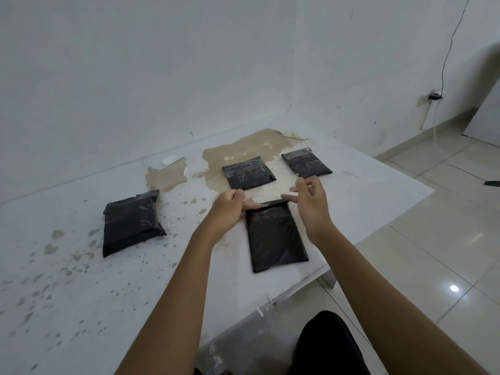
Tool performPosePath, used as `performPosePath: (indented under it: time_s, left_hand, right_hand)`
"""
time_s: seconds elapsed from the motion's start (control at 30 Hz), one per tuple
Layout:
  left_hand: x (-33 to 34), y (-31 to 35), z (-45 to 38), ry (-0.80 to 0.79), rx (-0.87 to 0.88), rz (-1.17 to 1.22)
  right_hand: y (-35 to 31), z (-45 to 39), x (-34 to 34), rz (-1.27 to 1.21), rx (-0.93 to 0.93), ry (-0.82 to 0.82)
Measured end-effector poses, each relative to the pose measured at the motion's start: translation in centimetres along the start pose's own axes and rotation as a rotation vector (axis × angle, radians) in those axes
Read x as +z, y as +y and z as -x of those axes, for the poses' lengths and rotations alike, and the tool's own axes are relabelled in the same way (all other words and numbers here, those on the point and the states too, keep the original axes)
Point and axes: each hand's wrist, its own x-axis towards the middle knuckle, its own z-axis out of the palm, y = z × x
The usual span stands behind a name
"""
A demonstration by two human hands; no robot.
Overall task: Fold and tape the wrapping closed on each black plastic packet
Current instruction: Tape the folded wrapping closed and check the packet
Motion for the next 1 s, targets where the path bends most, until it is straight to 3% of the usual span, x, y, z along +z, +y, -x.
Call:
performPosePath:
  time_s: [0.17,0.4,0.67,1.0]
  left_hand:
    - [-0.8,0.1,-0.5,-0.030,0.070,-0.055]
    - [-1.1,-0.2,-0.6,0.030,0.131,-0.012]
    - [-2.1,-0.8,-0.2,0.077,0.141,-0.039]
    - [-1.7,-1.3,0.4,0.051,-0.038,0.034]
  right_hand:
    - [1.5,0.2,0.9,-0.021,-0.037,0.016]
    - [2.8,0.7,1.9,0.220,-0.188,0.116]
    - [3.3,0.6,1.8,0.288,-0.236,0.101]
    - [3.1,1.0,1.8,0.326,-0.248,0.065]
